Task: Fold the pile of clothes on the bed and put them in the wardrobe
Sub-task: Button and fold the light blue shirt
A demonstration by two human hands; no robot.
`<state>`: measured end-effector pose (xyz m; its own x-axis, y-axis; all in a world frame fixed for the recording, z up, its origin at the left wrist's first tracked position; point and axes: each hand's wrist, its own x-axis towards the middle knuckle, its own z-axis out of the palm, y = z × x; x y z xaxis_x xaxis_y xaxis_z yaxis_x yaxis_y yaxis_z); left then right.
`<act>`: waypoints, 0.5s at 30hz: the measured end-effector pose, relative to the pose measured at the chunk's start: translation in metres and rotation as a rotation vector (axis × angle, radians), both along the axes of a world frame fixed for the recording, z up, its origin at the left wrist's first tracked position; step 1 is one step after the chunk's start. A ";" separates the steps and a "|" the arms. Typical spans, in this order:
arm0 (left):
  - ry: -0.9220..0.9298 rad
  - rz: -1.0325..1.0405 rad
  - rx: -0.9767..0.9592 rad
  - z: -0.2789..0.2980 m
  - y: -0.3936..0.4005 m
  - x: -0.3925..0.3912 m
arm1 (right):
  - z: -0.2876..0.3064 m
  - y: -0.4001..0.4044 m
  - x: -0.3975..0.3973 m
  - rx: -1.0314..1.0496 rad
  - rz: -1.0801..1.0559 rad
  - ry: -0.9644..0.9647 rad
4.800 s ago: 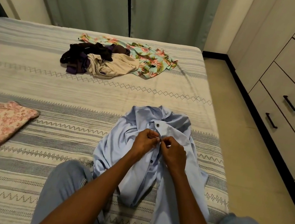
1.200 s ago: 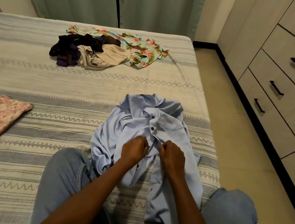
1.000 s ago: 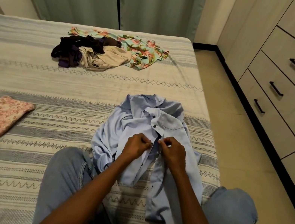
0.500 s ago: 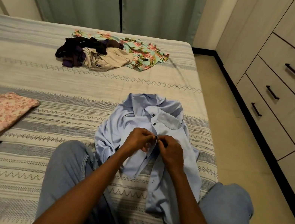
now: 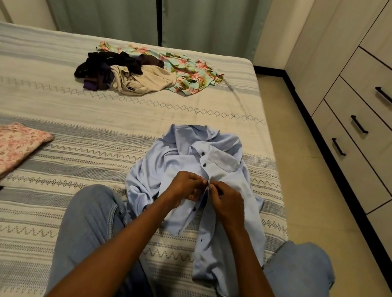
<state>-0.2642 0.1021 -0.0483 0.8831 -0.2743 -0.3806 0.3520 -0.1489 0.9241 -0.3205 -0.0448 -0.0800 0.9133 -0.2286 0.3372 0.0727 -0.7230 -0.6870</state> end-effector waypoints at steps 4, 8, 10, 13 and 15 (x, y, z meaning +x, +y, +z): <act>0.083 0.018 -0.058 0.000 0.000 0.000 | -0.001 -0.006 0.004 -0.055 0.009 0.004; 0.102 0.033 -0.072 0.002 -0.001 0.002 | 0.000 -0.008 0.010 -0.121 -0.013 -0.023; 0.119 0.051 -0.081 0.003 -0.001 0.003 | -0.002 -0.007 0.012 -0.175 -0.014 -0.060; 0.165 0.080 -0.119 0.002 -0.002 0.003 | -0.004 -0.006 0.016 -0.228 0.000 -0.122; 0.187 0.103 -0.142 0.000 -0.003 0.003 | -0.005 -0.007 0.017 -0.253 0.003 -0.152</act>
